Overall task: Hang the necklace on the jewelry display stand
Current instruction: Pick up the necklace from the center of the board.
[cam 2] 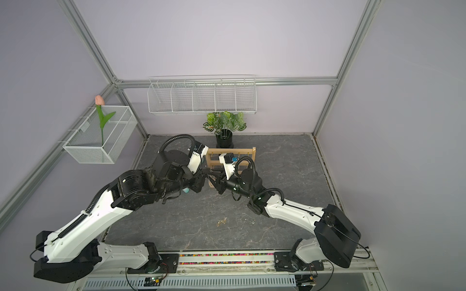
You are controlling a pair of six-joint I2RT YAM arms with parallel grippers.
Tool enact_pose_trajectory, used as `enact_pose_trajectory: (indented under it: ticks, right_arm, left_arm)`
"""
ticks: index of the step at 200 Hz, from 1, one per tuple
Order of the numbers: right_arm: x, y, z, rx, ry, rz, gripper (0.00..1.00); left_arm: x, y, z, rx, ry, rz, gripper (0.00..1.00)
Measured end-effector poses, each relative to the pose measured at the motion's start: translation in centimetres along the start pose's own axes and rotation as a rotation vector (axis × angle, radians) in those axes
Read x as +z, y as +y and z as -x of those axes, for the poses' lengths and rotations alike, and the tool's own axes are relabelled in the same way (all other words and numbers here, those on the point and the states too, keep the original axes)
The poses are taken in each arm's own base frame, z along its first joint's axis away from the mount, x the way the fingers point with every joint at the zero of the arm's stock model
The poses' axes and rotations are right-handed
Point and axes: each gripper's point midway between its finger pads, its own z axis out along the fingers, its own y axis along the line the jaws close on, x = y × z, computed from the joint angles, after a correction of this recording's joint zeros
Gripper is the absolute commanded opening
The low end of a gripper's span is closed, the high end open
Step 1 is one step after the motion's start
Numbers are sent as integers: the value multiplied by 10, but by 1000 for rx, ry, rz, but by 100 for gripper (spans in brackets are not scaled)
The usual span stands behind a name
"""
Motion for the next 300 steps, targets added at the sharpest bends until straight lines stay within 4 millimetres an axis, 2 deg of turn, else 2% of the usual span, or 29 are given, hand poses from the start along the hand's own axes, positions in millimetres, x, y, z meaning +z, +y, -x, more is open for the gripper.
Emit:
enact_pose_trajectory:
  ticks: [33,101,138,154,176,231,249,300]
  right_arm:
    - [-4,-2,4,-5,-26,-18,16]
    - [-19,17,38,-59,-124,-22,13]
    - [-18,21,33,-82,-110,-30,16]
    - [-17,22,31,-88,-103,-33,24]
    - [-17,21,33,-96,-108,-40,27]
    - [-10,26,36,-96,-113,-31,29]
    - [-7,23,34,-95,-106,-38,33]
    - [-7,17,32,-116,-103,-77,22]
  left_arm:
    - [1,0,0,-11,-8,-2,0]
    - [14,3,-20,-32,18,16,0]
    - [13,6,-25,-46,5,24,0]
    - [10,9,-25,-51,-9,31,0]
    - [5,16,-24,-62,-32,55,0]
    - [5,17,-23,-63,-35,62,0]
    - [7,16,-24,-57,-25,64,0]
    - [6,20,-26,-18,3,95,0]
